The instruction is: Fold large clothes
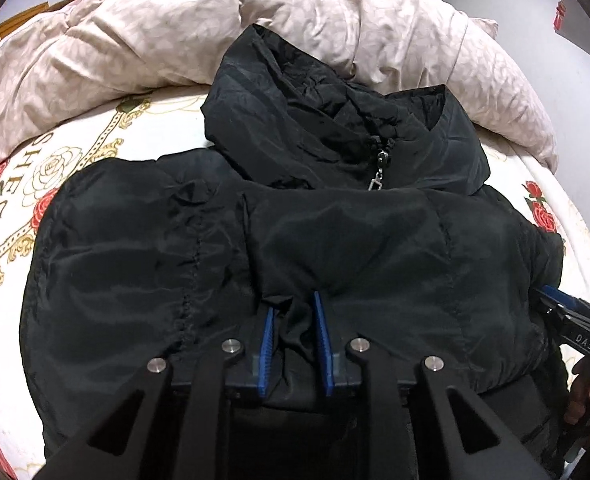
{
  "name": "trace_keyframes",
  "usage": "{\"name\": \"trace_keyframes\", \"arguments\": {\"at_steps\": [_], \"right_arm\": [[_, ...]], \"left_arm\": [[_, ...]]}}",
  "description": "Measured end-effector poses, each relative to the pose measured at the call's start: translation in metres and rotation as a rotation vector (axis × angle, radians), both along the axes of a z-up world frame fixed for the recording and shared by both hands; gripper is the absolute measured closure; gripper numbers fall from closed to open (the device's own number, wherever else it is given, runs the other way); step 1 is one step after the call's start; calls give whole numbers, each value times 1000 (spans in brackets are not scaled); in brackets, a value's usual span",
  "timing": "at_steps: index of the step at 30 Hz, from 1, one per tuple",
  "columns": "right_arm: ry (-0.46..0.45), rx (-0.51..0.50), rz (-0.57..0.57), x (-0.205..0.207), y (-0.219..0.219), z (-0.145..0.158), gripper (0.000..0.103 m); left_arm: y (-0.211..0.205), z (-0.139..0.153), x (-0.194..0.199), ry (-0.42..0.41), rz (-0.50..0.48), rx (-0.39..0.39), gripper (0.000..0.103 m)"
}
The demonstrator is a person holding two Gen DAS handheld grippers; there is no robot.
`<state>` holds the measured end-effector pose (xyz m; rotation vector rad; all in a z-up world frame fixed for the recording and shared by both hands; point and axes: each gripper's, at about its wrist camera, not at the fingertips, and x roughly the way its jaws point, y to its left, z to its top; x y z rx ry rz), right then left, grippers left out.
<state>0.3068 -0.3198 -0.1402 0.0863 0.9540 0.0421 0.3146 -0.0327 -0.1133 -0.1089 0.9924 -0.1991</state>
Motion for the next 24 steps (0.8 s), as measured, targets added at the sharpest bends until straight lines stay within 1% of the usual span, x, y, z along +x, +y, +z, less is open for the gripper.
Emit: {"name": "trace_keyframes", "arguments": {"at_steps": [2,3,5,7,9,10,11,12,13,15,16,17,18,21,23,24], "right_arm": [[10,2,-4,-2,-3,11,39],[-2,10,-7,-5,-6,18,39],[-51,36,-18,-16,-14,37,39],[-108,20,-26,-24,-24,54,39],[-116,1,-40,-22,-33,57,39],[-108,-2,-48,-18,-37,54,39],[-94,-1,-58,-11,-40,51,41],[-73,8,-67,-3,-46,43,48],[-53,14,-73,3,-49,36,52],[1,-3,-82,15,-55,15,53],[15,-7,-80,20,-54,8,53],[28,-4,-73,23,-56,-1,53],[30,-4,-71,22,-57,-5,53],[30,-33,-62,23,-54,-9,53],[33,-43,-69,22,-53,0,53],[22,-49,-74,17,-53,8,53]], "left_arm": [[5,8,-1,20,6,-10,79],[7,14,-3,22,9,-12,79],[14,30,-12,-2,15,-17,78],[20,48,-21,-48,21,-15,78],[21,63,-23,-86,22,-26,74],[18,66,-18,-92,16,-34,73],[13,67,-13,-97,6,-33,73],[7,64,-7,-96,-5,-21,73],[-1,57,0,-84,-17,-11,73],[-10,31,15,-25,-25,10,73],[-12,17,20,0,-26,24,70],[-13,7,21,-2,-31,24,70],[-14,2,20,-20,-39,30,70],[-19,-5,19,-42,-43,50,70],[-18,1,20,-29,-39,55,70],[-16,8,20,-22,-32,53,71]]}}
